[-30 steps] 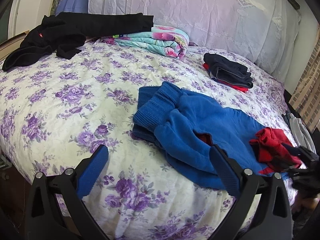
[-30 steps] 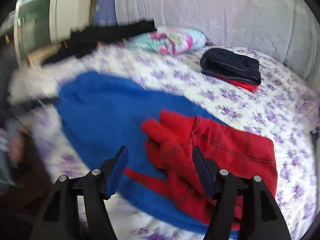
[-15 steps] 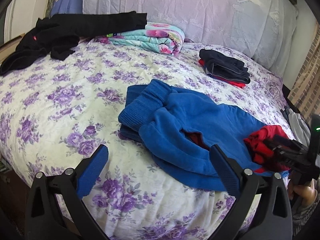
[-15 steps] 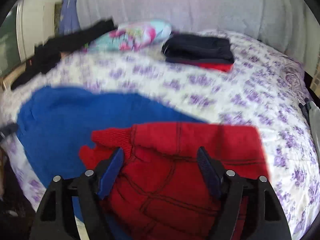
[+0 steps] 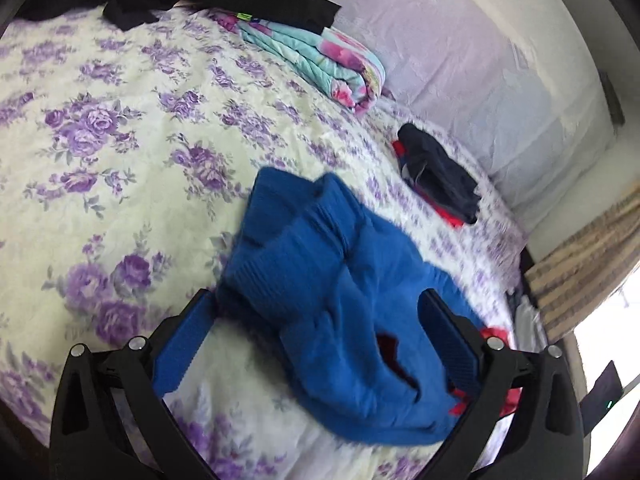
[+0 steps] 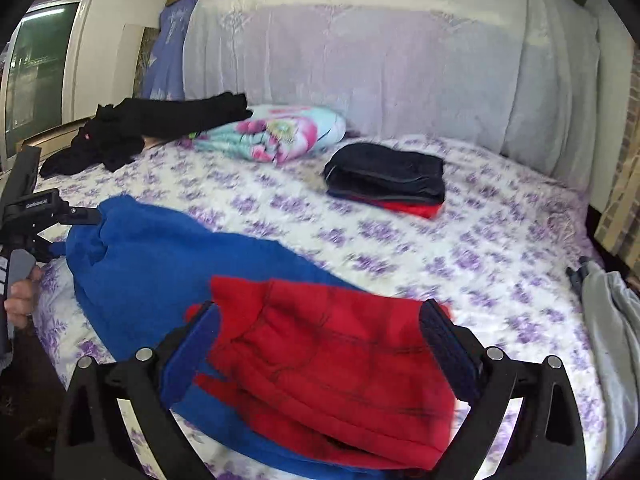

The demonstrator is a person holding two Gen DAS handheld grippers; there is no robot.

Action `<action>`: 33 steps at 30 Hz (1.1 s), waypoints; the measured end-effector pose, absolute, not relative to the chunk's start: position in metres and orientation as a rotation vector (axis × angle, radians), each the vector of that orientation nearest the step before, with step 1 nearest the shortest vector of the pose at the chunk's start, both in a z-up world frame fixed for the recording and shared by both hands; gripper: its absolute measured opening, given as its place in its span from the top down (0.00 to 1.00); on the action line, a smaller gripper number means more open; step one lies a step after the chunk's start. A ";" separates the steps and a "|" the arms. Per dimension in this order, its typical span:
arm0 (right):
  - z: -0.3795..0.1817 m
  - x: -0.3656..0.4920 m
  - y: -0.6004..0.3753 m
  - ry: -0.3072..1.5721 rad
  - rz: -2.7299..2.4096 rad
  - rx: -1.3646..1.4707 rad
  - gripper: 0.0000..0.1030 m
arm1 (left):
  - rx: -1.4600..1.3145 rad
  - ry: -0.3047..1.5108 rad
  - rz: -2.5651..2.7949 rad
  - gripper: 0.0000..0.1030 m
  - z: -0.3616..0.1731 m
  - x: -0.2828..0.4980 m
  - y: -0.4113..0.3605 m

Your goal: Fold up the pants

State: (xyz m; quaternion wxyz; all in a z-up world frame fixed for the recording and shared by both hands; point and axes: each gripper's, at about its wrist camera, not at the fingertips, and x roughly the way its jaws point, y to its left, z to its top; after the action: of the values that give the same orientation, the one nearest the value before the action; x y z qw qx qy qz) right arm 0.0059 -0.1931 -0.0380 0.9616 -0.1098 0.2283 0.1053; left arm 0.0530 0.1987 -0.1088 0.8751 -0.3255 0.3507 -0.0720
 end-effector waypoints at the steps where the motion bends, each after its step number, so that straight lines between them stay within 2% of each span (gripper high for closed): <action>1: -0.036 0.003 -0.199 0.457 0.207 -0.209 0.04 | -0.692 0.729 -0.147 0.05 -0.109 0.057 0.199; 2: -0.034 0.001 -0.204 0.455 0.203 -0.190 0.04 | -0.697 0.723 -0.147 0.05 -0.109 0.058 0.199; 4: -0.032 0.004 -0.220 0.457 0.191 -0.139 0.04 | -0.673 0.712 -0.166 0.14 -0.107 0.058 0.193; 5: -0.030 0.007 -0.227 0.457 0.185 -0.119 0.04 | -0.659 0.717 -0.158 0.37 -0.107 0.057 0.192; 6: -0.030 0.006 -0.233 0.460 0.182 -0.095 0.04 | -0.665 0.724 -0.164 0.47 -0.109 0.057 0.193; 7: -0.030 0.005 -0.238 0.465 0.186 -0.079 0.04 | -0.696 0.726 -0.188 0.49 -0.112 0.057 0.196; 9: -0.032 0.005 -0.242 0.469 0.178 -0.080 0.04 | -0.753 0.711 -0.209 0.59 -0.115 0.055 0.203; 12: -0.036 0.006 -0.248 0.478 0.160 -0.080 0.04 | -0.731 0.678 -0.206 0.64 -0.104 0.048 0.200; 15: -0.037 0.006 -0.260 0.479 0.140 -0.045 0.04 | -0.580 0.626 -0.179 0.65 -0.074 0.041 0.179; 20: -0.037 0.001 -0.289 0.464 0.080 0.008 0.04 | -0.212 0.501 -0.184 0.66 -0.008 0.027 0.103; 25: -0.041 -0.009 -0.333 0.460 0.004 0.106 0.04 | 0.017 0.420 -0.328 0.67 0.034 0.025 0.000; 29: -0.047 -0.021 -0.374 0.468 -0.067 0.201 0.04 | 0.190 0.400 -0.444 0.71 0.033 0.019 -0.092; 33: -0.050 -0.036 -0.405 0.463 -0.125 0.261 0.04 | 0.333 0.491 -0.565 0.71 -0.015 0.011 -0.177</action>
State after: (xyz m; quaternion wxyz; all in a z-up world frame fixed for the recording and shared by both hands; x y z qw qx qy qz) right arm -0.0362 -0.4051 -0.0505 0.9629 0.1289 0.2288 -0.0617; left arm 0.0110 -0.1767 -0.0151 0.9173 0.1618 0.2385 -0.2746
